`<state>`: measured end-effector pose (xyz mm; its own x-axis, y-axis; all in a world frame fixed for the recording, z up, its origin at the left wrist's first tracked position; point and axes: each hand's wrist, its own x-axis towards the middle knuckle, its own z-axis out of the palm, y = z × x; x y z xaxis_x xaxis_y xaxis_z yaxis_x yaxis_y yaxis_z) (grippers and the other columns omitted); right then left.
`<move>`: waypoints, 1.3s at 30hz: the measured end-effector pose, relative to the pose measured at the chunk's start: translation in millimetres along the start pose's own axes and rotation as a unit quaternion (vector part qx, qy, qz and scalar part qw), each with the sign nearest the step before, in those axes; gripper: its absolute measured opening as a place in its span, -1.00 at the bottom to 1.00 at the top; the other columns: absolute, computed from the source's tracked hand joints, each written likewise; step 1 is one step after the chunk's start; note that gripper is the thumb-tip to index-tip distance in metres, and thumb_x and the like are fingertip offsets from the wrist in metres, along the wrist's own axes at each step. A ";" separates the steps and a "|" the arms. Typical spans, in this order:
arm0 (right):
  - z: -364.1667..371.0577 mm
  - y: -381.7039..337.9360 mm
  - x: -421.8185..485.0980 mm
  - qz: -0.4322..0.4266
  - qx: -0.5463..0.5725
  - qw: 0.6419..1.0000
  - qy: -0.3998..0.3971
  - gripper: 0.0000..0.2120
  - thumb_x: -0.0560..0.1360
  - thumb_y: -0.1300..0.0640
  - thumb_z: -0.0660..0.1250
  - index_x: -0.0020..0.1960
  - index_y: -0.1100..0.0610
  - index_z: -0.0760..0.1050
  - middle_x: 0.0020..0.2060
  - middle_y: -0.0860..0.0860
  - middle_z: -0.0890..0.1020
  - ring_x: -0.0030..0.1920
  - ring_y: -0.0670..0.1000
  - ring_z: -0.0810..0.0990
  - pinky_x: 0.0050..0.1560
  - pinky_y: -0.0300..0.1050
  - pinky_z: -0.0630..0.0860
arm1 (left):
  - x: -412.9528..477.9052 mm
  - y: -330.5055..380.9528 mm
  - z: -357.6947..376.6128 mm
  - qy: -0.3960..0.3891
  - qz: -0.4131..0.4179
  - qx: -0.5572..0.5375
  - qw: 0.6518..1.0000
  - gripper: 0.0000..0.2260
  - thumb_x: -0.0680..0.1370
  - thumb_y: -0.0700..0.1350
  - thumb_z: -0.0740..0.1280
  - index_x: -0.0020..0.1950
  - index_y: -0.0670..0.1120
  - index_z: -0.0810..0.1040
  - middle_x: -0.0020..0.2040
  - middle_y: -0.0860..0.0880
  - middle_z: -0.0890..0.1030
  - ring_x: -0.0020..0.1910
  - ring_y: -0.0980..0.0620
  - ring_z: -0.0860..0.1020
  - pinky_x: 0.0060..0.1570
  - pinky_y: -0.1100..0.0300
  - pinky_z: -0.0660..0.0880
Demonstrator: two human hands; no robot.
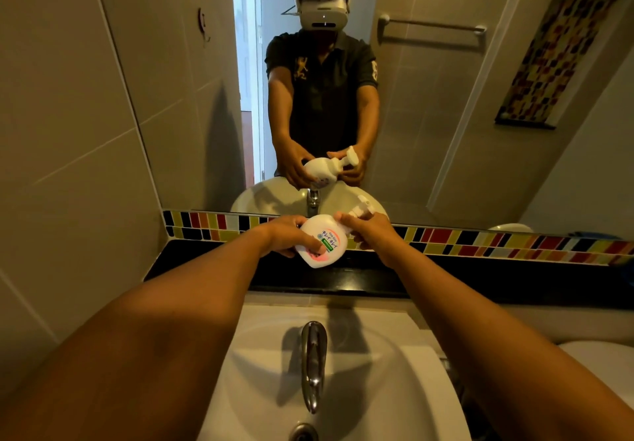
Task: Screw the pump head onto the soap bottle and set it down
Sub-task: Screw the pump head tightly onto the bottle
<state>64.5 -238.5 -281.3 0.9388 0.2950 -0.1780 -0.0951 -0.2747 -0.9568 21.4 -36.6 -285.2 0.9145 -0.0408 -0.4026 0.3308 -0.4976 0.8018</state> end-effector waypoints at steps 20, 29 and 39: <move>2.4 -15.0 -3.1 0.047 0.077 0.987 -0.130 -0.47 0.50 -0.20 0.32 0.28 0.15 0.43 -0.22 0.09 0.56 -0.31 -0.01 0.47 -0.33 -0.18 0.48 | -2.8 5.4 -15.8 0.032 0.017 -0.009 0.999 -0.48 0.38 -0.07 0.55 0.29 -0.03 0.46 0.18 -0.08 0.60 0.18 -0.11 0.57 0.15 -0.06 0.58; 2.7 -14.6 -2.7 0.042 0.077 0.993 -0.073 -0.53 0.42 -0.13 0.46 0.11 0.22 0.55 -0.28 0.09 0.59 -0.32 0.01 0.50 -0.31 -0.13 0.50 | -5.2 7.6 -12.8 0.026 0.018 0.006 0.999 -0.46 0.39 -0.08 0.54 0.31 -0.05 0.45 0.22 -0.11 0.59 0.21 -0.13 0.57 0.18 -0.09 0.57; 1.1 -23.2 -4.9 0.042 0.144 0.983 -0.105 -0.73 0.50 0.09 0.38 0.16 0.14 0.49 -0.12 0.14 0.60 -0.29 -0.01 0.51 -0.27 -0.15 0.50 | -7.0 12.2 -22.4 0.033 0.023 0.003 0.999 -0.45 0.37 -0.06 0.55 0.31 -0.04 0.44 0.21 -0.10 0.59 0.17 -0.11 0.57 0.14 -0.06 0.59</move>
<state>61.7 -232.6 -258.5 0.8379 0.4726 -0.2730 -0.2864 -0.0451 -0.9570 24.2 -23.0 -262.8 0.9424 -0.0062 -0.3345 0.2866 -0.5009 0.8167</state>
